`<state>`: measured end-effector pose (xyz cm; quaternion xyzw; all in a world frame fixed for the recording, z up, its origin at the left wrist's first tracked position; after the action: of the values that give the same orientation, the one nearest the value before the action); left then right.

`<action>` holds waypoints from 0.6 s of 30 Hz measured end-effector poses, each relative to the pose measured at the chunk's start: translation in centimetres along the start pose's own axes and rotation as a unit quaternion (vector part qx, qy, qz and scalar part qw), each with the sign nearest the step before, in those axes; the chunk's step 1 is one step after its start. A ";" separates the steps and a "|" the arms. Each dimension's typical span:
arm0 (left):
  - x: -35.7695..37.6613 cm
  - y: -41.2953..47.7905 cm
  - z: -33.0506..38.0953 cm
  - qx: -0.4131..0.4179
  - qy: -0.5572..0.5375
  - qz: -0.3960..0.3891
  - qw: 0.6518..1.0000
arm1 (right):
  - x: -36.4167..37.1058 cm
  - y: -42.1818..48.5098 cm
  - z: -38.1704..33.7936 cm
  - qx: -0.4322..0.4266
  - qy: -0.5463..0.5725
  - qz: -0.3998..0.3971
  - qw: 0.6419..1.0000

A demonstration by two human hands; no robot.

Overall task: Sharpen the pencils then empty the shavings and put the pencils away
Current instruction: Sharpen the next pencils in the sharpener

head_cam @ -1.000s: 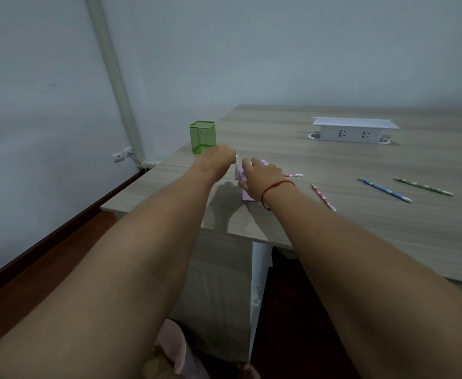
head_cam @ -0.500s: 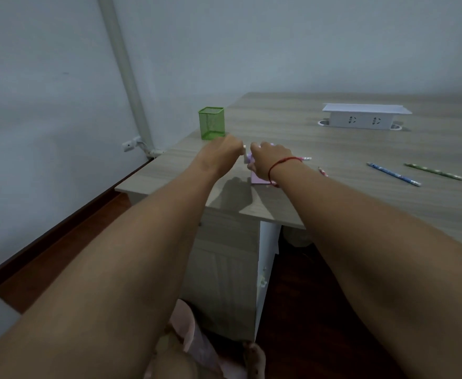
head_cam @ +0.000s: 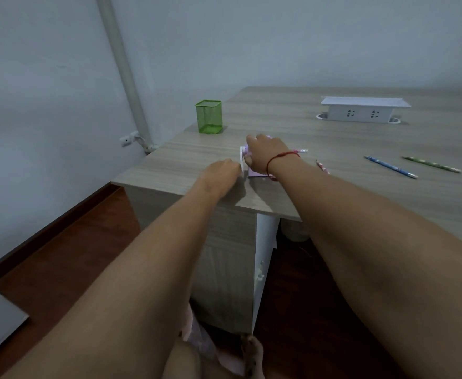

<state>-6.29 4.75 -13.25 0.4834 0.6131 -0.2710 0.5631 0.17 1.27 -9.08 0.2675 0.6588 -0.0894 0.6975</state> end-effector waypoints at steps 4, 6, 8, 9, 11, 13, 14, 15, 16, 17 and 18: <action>0.9 0.4 -0.1 -0.005 -0.007 0.001 1.000 | 0.3 0.0 0.0 0.015 0.013 0.023 1.000; 1.4 0.7 0.2 0.007 0.012 -0.005 1.000 | 0.3 0.0 0.2 0.017 0.017 0.037 0.999; 1.6 1.3 -0.1 0.012 0.029 -0.011 0.999 | 0.4 0.1 0.3 0.009 0.021 0.040 0.999; 1.5 1.5 -0.2 0.019 0.037 -0.014 0.999 | 0.4 0.1 0.2 0.003 0.021 0.038 0.999; 1.4 1.9 0.0 0.052 0.068 -0.010 0.996 | 0.4 0.3 0.3 -0.006 0.013 0.038 0.999; 1.5 2.3 0.1 0.090 0.092 -0.010 0.992 | 0.1 0.5 0.4 -0.007 0.004 0.039 0.999; 1.5 2.5 -0.2 0.094 0.089 -0.011 0.992 | 0.0 0.5 0.5 -0.007 0.004 0.038 0.999; 1.4 2.7 -0.5 0.093 0.079 -0.014 0.992 | 0.0 0.5 0.5 -0.007 0.009 0.036 0.999; 1.3 2.9 -0.6 0.095 0.066 -0.019 0.993 | 0.0 0.5 0.5 -0.008 0.013 0.033 0.999; 1.1 3.2 -0.7 0.095 0.053 -0.029 0.994 | 0.0 0.5 0.4 -0.010 0.015 0.030 0.999; 0.9 3.6 -0.9 0.091 0.045 -0.036 0.994 | 0.1 0.4 0.3 -0.012 0.016 0.027 0.999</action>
<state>-3.38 7.20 -13.12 0.5216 0.6278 -0.3237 0.4786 0.68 1.46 -9.03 0.2783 0.6633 -0.0585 0.6922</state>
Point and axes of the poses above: each hand's wrist, its own y-axis towards the middle knuckle, its own x-axis out of the palm, z = x × y, the point moved 9 cm from there along y, towards the middle knuckle, and after that the axes turned 5 degrees about x, right-handed, at the moved point
